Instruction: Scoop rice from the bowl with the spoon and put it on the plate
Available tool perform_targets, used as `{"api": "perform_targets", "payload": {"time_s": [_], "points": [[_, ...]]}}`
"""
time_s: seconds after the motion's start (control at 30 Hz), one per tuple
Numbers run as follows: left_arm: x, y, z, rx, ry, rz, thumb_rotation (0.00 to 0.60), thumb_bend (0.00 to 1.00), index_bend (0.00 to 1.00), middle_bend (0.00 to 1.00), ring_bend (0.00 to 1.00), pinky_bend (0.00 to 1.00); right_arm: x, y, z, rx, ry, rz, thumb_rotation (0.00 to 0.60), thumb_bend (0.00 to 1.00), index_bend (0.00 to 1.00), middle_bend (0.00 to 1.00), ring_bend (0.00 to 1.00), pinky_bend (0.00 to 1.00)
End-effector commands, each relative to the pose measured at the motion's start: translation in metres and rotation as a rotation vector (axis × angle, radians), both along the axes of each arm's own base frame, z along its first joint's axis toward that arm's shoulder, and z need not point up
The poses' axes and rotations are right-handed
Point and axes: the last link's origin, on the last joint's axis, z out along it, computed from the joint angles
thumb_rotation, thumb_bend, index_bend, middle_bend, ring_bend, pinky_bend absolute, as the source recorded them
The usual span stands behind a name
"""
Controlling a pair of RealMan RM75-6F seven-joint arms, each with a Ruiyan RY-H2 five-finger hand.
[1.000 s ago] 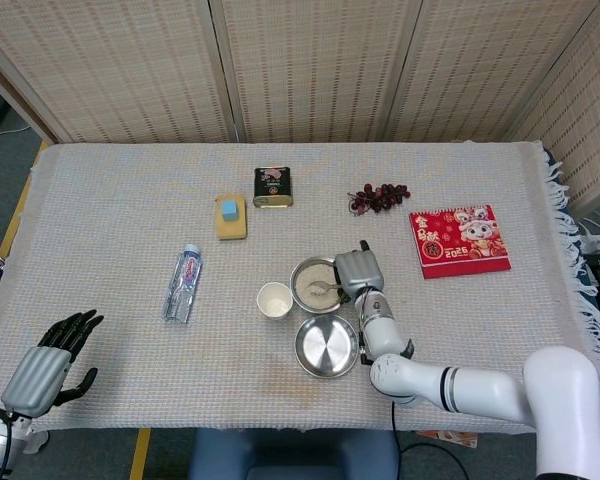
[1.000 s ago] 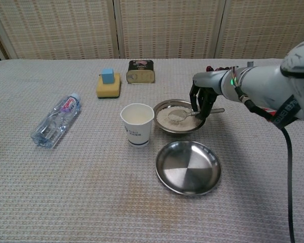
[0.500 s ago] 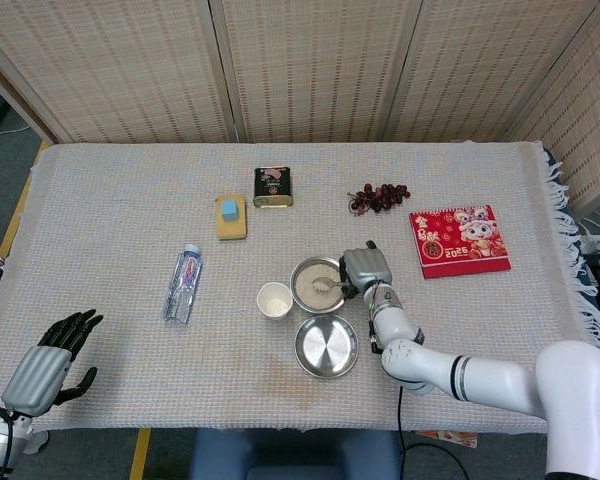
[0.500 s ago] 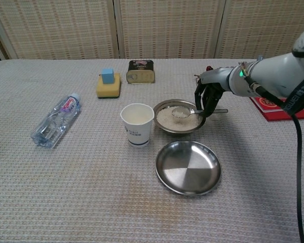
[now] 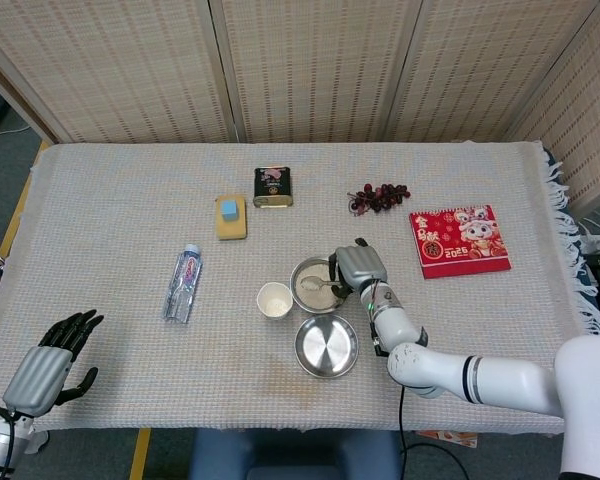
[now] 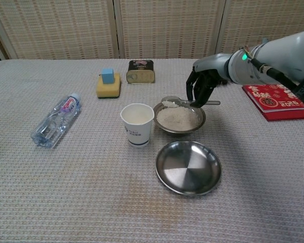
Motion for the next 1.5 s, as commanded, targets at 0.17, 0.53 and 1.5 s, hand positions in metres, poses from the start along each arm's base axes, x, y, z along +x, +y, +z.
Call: {"api": "perform_targets", "payload": {"time_s": [0.17, 0.53, 1.5], "points": [[0.0, 0.0, 0.001, -0.001, -0.002, -0.002, 0.6, 0.42, 0.0, 0.0, 0.0, 0.12, 0.027, 0.004, -0.006, 0.021, -0.033, 0.045, 0.6, 0.33, 0.91, 0.59, 0.26, 0.06], [0.001, -0.003, 0.006, 0.005, -0.017, -0.012, 0.6, 0.42, 0.0, 0.0, 0.0, 0.12, 0.058, 0.012, -0.032, 0.012, 0.015, 0.127, 0.6, 0.33, 0.91, 0.59, 0.26, 0.06], [0.001, -0.008, 0.009, -0.01, -0.027, 0.015, 0.6, 0.42, 0.0, 0.0, 0.0, 0.12, 0.051, 0.055, -0.061, -0.275, 0.403, 0.636, 0.6, 0.33, 0.9, 0.59, 0.26, 0.06]]}}
